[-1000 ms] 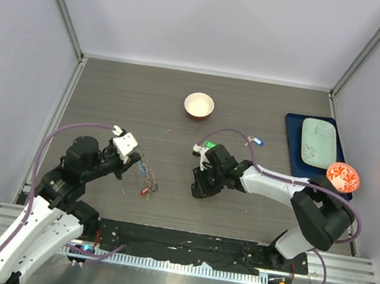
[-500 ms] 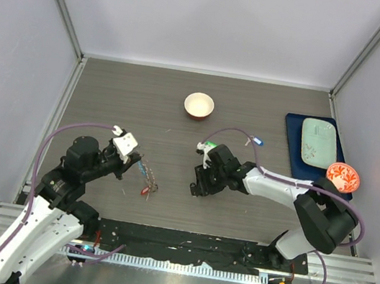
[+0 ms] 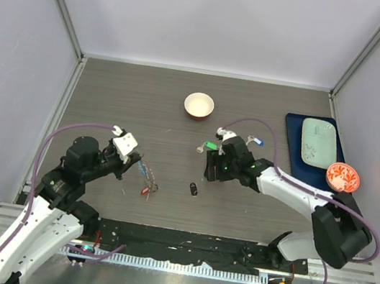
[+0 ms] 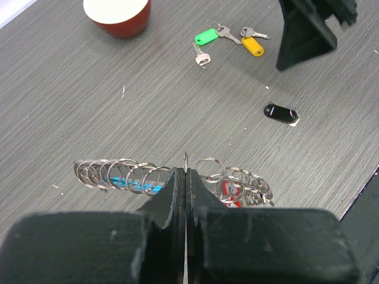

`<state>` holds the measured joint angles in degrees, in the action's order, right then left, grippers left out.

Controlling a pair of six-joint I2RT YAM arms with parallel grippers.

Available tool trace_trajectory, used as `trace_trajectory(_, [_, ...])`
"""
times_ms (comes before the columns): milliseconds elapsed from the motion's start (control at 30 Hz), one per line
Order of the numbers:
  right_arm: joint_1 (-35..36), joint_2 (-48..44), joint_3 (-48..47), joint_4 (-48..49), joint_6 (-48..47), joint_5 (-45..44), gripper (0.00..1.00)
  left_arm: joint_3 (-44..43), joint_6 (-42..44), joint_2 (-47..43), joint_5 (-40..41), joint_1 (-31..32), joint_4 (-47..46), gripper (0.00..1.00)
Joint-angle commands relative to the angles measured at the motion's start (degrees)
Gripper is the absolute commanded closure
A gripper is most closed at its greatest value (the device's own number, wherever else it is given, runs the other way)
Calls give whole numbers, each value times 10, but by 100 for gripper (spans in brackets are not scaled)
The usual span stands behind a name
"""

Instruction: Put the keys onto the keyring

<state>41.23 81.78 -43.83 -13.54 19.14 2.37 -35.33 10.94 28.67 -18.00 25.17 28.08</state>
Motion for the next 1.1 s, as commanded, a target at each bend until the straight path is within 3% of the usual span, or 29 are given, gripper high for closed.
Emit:
trace_trajectory(0, [-28, -52, -40, 12, 15, -103, 31, -4, 0, -14, -2, 1, -24, 100])
trace_trajectory(33, [-30, -55, -42, 11, 13, -116, 24, -4, 0, -16, -2, 1, -24, 100])
trace_trajectory(133, [-40, -53, -54, 8, 6, -148, 15, -5, -1, -19, 1, 1, -24, 100])
trace_trajectory(300, [-53, -26, -79, 5, 6, -163, 8, -5, -7, -23, 4, 1, -26, 100])
trace_trajectory(600, [-53, 51, -102, 29, 92, -211, 28, -5, -10, -30, 5, 1, -28, 100])
trace_trajectory(767, [-53, 103, -130, 29, 119, -221, 43, -6, -12, -31, 2, 1, -29, 100])
trace_trajectory(1067, [-53, 176, -171, 12, 142, -218, 57, -4, -12, -33, -3, 1, -31, 100])
